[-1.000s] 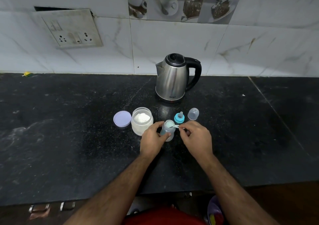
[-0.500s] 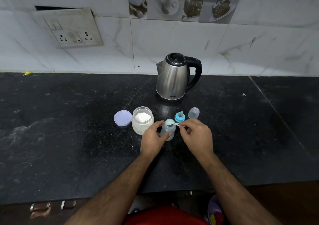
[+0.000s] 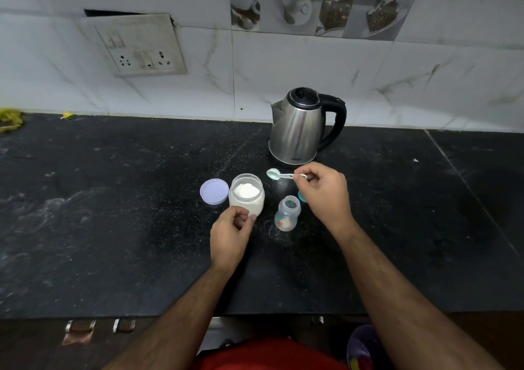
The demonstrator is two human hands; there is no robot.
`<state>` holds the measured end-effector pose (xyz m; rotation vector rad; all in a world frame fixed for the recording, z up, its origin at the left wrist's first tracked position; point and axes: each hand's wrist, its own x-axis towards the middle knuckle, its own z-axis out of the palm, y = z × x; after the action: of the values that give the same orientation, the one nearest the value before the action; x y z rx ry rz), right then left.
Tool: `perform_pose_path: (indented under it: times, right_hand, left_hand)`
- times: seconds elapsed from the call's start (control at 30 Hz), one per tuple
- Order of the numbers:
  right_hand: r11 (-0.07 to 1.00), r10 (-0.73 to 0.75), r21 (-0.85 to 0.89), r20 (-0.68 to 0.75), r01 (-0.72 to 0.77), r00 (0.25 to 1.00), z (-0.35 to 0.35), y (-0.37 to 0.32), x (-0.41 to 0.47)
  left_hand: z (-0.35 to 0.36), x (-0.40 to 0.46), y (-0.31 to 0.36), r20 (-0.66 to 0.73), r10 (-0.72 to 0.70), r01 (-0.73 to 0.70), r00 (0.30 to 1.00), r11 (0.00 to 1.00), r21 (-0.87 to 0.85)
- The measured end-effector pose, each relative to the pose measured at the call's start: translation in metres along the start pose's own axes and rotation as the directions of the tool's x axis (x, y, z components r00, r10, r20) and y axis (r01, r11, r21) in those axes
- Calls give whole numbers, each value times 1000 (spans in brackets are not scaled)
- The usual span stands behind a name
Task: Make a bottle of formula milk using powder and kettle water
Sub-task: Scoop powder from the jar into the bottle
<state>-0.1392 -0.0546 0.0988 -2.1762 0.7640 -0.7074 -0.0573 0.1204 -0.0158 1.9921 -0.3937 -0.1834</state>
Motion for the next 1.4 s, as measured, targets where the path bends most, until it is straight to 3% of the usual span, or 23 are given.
perform_pose_path:
  times: [0.13,0.33,0.47,0.63,0.8,0.9,1.07,1.17,1.4]
  right_hand:
    - [984,-60,-154,201,92,978,23,-24,15]
    - [850,-65,-435,474,298,878,68,-44,31]
    - [781,7,-520,560,345,828,92,-46,34]
    - [761,23,-541,574,358,819,105,-45,37]
    - [838,-18,-489,417,241,909,94,-43,48]
    - [885,80,-458,324,82,943,82,-33,55]
    - [898,325,-420,429,-133,843,84,-13,55]
    - [928,350,-286,449,-240,822,91,-10,52]
    - [934,358,-162,440,-320,823,107,-9,53]
  left_hand:
    - [-15,7,-7,-42,-30,30,999,1000,-1]
    - [-24,20,-16,-9,-65,65,998,998,27]
    - [-27,24,-8,30,-77,76,997,997,33]
    - [-25,31,-1,55,-87,85,995,996,28]
    - [-23,36,-1,76,-56,55,996,998,16]
    - [-22,38,-2,86,-44,42,995,999,25]
    - [-23,39,-3,93,-36,33,995,999,31]
    - [-24,43,-6,82,-38,35,996,999,39]
    - [-33,60,-7,67,-78,74,995,996,55]
